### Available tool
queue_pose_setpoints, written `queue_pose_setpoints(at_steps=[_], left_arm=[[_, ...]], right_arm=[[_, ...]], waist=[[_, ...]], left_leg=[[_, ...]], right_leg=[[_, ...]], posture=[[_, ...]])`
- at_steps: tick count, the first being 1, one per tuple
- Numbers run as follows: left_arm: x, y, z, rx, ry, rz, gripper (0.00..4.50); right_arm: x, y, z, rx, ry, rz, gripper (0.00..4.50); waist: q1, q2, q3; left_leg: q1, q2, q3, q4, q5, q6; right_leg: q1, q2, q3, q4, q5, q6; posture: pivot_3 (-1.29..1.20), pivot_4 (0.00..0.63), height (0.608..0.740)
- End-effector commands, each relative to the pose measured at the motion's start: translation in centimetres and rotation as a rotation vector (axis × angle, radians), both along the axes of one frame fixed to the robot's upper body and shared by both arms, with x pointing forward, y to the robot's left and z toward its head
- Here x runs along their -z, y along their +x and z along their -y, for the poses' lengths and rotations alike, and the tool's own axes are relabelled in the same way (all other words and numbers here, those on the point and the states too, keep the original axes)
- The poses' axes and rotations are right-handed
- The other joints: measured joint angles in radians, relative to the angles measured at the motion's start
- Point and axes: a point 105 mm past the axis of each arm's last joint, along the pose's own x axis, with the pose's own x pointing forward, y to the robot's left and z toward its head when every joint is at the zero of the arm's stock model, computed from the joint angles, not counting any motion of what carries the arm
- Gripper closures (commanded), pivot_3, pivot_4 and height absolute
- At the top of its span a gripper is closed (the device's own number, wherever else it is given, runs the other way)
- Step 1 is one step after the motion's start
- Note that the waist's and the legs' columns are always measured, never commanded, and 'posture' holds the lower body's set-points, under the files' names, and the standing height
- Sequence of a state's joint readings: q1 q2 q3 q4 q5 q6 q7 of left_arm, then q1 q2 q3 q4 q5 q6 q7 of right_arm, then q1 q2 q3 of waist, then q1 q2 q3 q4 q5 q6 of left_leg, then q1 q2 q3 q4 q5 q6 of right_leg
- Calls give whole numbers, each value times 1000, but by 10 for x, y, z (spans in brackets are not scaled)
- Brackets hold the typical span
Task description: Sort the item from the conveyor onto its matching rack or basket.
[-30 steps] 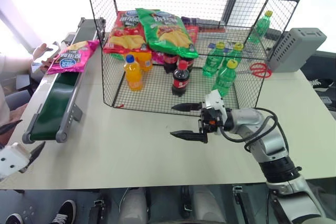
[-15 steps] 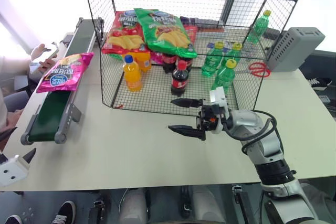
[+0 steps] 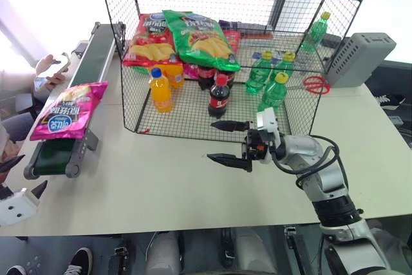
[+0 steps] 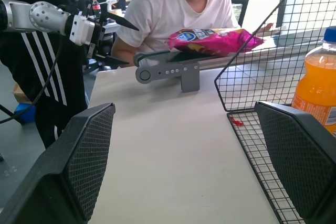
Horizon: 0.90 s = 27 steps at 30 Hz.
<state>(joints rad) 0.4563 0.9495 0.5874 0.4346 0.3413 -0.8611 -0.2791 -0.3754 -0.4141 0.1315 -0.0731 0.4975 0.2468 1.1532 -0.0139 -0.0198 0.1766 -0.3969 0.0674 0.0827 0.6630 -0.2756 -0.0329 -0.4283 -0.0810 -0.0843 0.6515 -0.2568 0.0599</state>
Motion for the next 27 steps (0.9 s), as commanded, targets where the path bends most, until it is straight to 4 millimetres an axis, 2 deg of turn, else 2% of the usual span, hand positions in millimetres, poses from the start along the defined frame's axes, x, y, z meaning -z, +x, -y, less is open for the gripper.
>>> queue_pose_setpoints(at_steps=[1,23,25,27], left_arm=[[-7,4,-1,13,20,24,0],[-5,18,10,69,-24,41,0],[-4,19,12,81,-32,37,505],[-5,19,12,80,-34,43,1325]], right_arm=[[-12,-2,0,-8,6,59,47],[-9,-1,-4,6,-22,72,47],[-9,-1,-4,6,-22,72,0],[-9,-1,-5,6,-22,73,0]], waist=[[0,0,0],[0,0,0],[0,0,0],[0,0,0]], left_leg=[[0,0,0,0,0,0],[0,0,0,0,0,0],[0,0,0,0,0,0],[0,0,0,0,0,0]], right_leg=[[0,0,0,0,0,0],[0,0,0,0,0,0],[0,0,0,0,0,0],[0,0,0,0,0,0]], posture=[[0,150,740],[0,150,740],[0,150,740],[0,150,740]])
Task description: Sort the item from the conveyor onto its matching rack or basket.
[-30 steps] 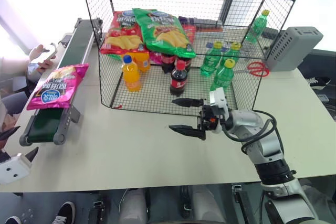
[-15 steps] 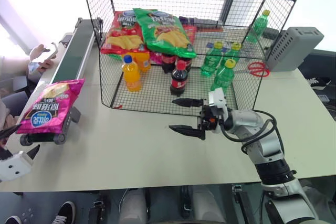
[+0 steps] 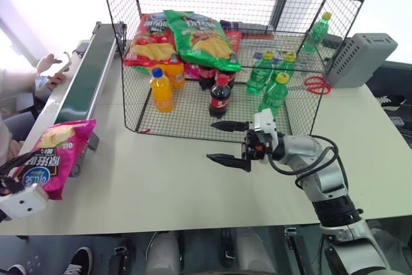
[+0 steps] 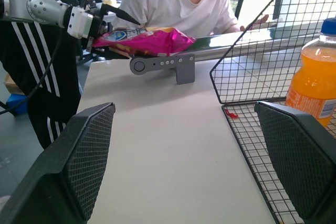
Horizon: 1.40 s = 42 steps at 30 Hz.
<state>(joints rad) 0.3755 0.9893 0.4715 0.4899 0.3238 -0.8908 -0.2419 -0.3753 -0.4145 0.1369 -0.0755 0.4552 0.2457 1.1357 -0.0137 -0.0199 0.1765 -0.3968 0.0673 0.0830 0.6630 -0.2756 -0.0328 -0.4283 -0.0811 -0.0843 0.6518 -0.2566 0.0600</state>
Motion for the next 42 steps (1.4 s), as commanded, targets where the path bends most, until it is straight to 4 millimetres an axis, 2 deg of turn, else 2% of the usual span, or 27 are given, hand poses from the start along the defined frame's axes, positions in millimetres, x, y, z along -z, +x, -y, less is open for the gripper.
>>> queue_pose_setpoints(at_steps=[1,6,7,11,13,17,21,24,26,29,34,36,39,42], left_arm=[[-10,3,0,12,-10,38,1846],[-19,7,1,0,-88,91,4430],[-20,8,1,-3,-100,97,4472],[-51,16,3,-22,-259,223,4472],[-58,17,5,-19,-313,236,4472],[-83,18,30,75,-767,196,4472],[-110,3,83,289,-1253,-112,4472],[-111,-19,126,417,-1491,-483,4472],[-104,-33,150,481,-1569,-723,4472],[-100,-39,170,548,-1602,-907,4472],[-99,-28,198,717,-1664,-1081,4472],[-97,-23,203,752,-1674,-1120,4472],[-97,-15,210,797,-1670,-1170,4472],[-94,-7,217,823,-1644,-1201,4472]], right_arm=[[-13,-3,-4,-20,13,63,0],[-12,-3,-5,-19,2,74,0],[-12,-3,-5,-19,-1,76,0],[-12,-1,-5,-12,-3,82,0],[-11,-1,-4,-11,-5,83,0],[-11,-1,-3,-16,-18,91,0],[-26,2,4,-22,37,36,0],[-39,-6,9,-83,88,-69,0],[-39,-19,13,-161,70,-163,0],[-36,-36,20,-248,36,-334,0],[-35,-59,30,-373,-13,-518,0],[-41,-59,29,-388,8,-537,0],[-37,-57,22,-377,-17,-534,0],[-41,-60,14,-410,4,-580,0]], waist=[[0,0,0],[0,0,0],[0,0,0],[0,0,0],[0,-1,0],[-1,-1,0],[-7,-1,0],[-5,-1,0],[-1,2,2],[3,2,2],[6,3,2],[0,3,2],[-1,2,2],[3,2,2]], left_leg=[[0,0,0,0,0,0],[0,0,0,0,0,0],[0,0,0,0,0,0],[0,0,0,0,0,0],[0,0,0,0,0,0],[0,0,0,0,0,0],[1,0,-2,0,0,0],[2,0,-3,1,0,0],[3,0,-3,1,0,0],[3,-1,-3,1,0,0],[3,-2,-4,1,0,0],[3,-2,-3,1,0,0],[4,-1,-4,0,0,0],[3,-1,-4,0,0,0]], right_leg=[[0,0,0,0,0,0],[0,0,0,0,0,0],[0,0,0,0,0,0],[0,0,0,0,0,0],[0,0,0,0,0,0],[0,0,0,1,0,0],[1,0,1,2,0,0],[1,0,1,2,0,0],[2,0,1,2,0,0],[3,1,1,2,-1,-1],[4,2,1,1,-2,-4],[4,2,2,1,-2,-3],[3,4,3,1,-1,-1],[3,4,3,2,-1,-1]], posture=[[0,150,740],[0,150,740],[0,150,740],[0,150,740],[0,150,740],[0,150,740],[0,150,740],[0,150,740],[0,150,740],[0,150,740],[0,150,740],[0,150,740],[0,150,740],[0,150,740]])
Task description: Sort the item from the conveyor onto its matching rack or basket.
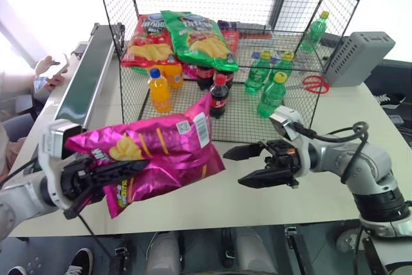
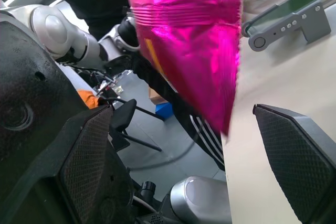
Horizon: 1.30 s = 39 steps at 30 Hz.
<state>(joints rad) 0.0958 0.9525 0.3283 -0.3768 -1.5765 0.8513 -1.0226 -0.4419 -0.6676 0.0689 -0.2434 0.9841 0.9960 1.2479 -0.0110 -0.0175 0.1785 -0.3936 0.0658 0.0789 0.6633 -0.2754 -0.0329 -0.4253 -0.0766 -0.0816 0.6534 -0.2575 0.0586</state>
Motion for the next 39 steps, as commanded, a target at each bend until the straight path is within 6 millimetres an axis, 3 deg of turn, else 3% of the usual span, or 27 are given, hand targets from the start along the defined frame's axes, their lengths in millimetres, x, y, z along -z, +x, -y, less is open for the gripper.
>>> queue_pose_setpoints(at_steps=[1,10,13,20,23,27,33,34,37,39], left_arm=[[2,6,8,43,-2,9,4472],[0,21,19,43,1,58,4472],[3,22,21,33,19,69,4500],[10,27,18,-23,62,96,4500],[12,32,15,-64,73,97,4500],[13,36,10,-84,78,94,3202],[11,37,3,-116,80,109,190],[11,37,1,-124,81,108,0],[12,42,-7,-205,117,160,0],[16,44,-9,-244,140,197,0]], right_arm=[[-9,-10,-11,-69,20,-6,0],[-2,-8,-28,-68,7,-5,0],[-4,-5,-30,-57,22,-8,861],[-7,-2,-29,-47,33,-5,4276],[-7,-2,-29,-43,34,8,4372],[-7,1,-27,-25,31,15,4372],[-5,10,-18,56,23,62,4372],[-4,12,-16,82,13,79,4372],[-10,27,3,252,22,235,4372],[-15,26,15,311,37,294,4372]], waist=[[1,0,0],[-1,-1,-1],[-1,-1,-1],[1,-1,-1],[1,-1,-1],[0,-1,-1],[1,-1,-1],[1,-1,-1],[3,-1,-1],[4,-1,0]], left_leg=[[0,0,0,0,0,0],[-1,0,0,0,0,0],[-1,0,0,0,0,0],[-1,0,0,0,0,0],[-1,0,0,0,0,0],[-1,0,0,0,0,0],[-1,0,0,0,0,0],[-1,0,0,0,0,0],[-2,0,0,0,0,0],[-2,-1,0,0,0,0]], right_leg=[[0,0,0,0,0,0],[0,-1,0,-1,0,0],[0,0,0,-1,0,0],[0,-1,0,-1,0,0],[0,-1,0,-1,0,0],[0,-1,0,-1,0,0],[0,-1,0,-1,0,0],[0,-1,0,-1,0,0],[0,-1,0,-1,0,0],[0,-1,0,-2,0,0]], posture=[[0,150,740],[0,150,740],[0,150,740],[0,150,740],[0,150,740],[0,150,740],[0,150,740],[0,150,740],[0,150,740],[0,150,740]])
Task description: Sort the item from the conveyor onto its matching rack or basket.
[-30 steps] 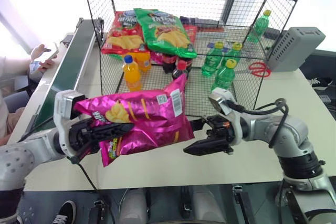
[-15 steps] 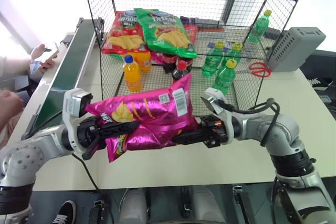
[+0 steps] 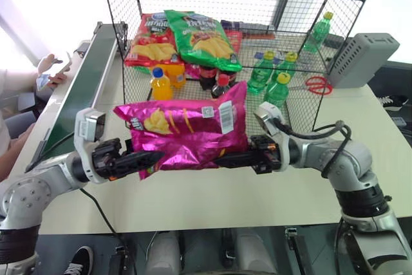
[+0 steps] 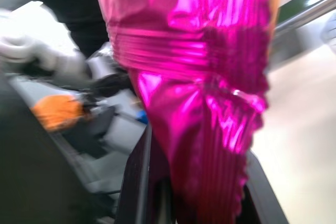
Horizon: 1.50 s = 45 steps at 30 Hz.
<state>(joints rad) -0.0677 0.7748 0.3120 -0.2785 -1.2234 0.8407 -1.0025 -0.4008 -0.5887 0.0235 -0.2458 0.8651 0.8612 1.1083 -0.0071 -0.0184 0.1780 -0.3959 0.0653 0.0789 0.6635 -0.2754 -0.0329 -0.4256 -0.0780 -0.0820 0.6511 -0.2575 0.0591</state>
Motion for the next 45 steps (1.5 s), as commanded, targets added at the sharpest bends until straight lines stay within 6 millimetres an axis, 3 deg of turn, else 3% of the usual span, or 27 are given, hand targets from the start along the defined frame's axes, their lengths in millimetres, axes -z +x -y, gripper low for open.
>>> queue_pose_setpoints(at_steps=[1,4,8,13,17,19,23,25,30,35,38,44,45], left_arm=[[-3,3,-4,-79,42,122,0],[2,5,-2,-116,79,190,0],[4,17,1,-171,86,259,0],[7,27,7,-152,116,303,0],[2,36,10,-154,125,355,0],[1,38,10,-150,141,372,0],[4,38,12,-146,162,392,0],[1,38,13,-157,150,412,0],[-3,38,16,-181,137,452,0],[-2,37,22,-193,119,458,0],[0,37,26,-196,122,464,0],[2,36,29,-205,109,457,0],[3,35,29,-203,116,461,0]], right_arm=[[-24,-3,25,106,34,177,4372],[-36,-6,43,211,46,292,4372],[-73,15,83,533,58,564,4372],[-98,36,108,739,12,838,4372],[-95,55,126,851,-244,1117,4372],[-97,61,130,879,-268,1179,4372],[-90,77,140,907,-560,1439,4372],[-93,86,152,992,-632,1473,4372],[-94,100,160,1047,-786,1599,4372],[-87,118,153,1070,-887,1608,4372],[-95,126,152,1131,-930,1633,4372],[-98,136,143,1199,-881,1557,4372],[-98,137,140,1196,-846,1525,3872]], waist=[[1,0,0],[10,0,0],[16,0,0],[17,0,0],[18,0,0],[17,0,0],[11,1,1],[11,1,1],[8,1,1],[-6,1,1],[-8,1,1],[-7,1,1],[-6,1,1]], left_leg=[[-1,0,0,0,0,0],[-1,0,0,0,0,0],[-1,0,1,0,0,0],[-1,0,1,0,0,0],[-1,0,1,0,0,0],[-1,0,1,0,0,0],[-1,0,2,0,0,0],[-1,0,2,0,0,0],[-1,0,2,0,1,-1],[-1,0,2,0,1,-2],[-1,0,1,0,2,-2],[-1,0,1,0,2,-3],[-1,0,1,0,2,-2]], right_leg=[[0,0,0,0,0,0],[0,0,0,-1,0,0],[-1,0,0,-2,0,0],[0,0,0,-1,0,0],[-1,0,0,-2,0,0],[-1,0,0,-2,0,1],[-1,0,0,-1,0,1],[-1,0,0,-1,0,1],[-1,0,0,-1,0,1],[-1,0,0,-1,0,1],[-1,0,0,-1,0,1],[-1,0,0,-1,0,1],[-1,0,0,-1,0,1]], posture=[[0,150,740],[0,150,740],[0,150,740],[0,150,740],[0,150,740],[0,150,740],[0,150,740],[0,150,740],[0,150,740],[0,150,740],[0,150,740],[0,150,740],[0,150,740]])
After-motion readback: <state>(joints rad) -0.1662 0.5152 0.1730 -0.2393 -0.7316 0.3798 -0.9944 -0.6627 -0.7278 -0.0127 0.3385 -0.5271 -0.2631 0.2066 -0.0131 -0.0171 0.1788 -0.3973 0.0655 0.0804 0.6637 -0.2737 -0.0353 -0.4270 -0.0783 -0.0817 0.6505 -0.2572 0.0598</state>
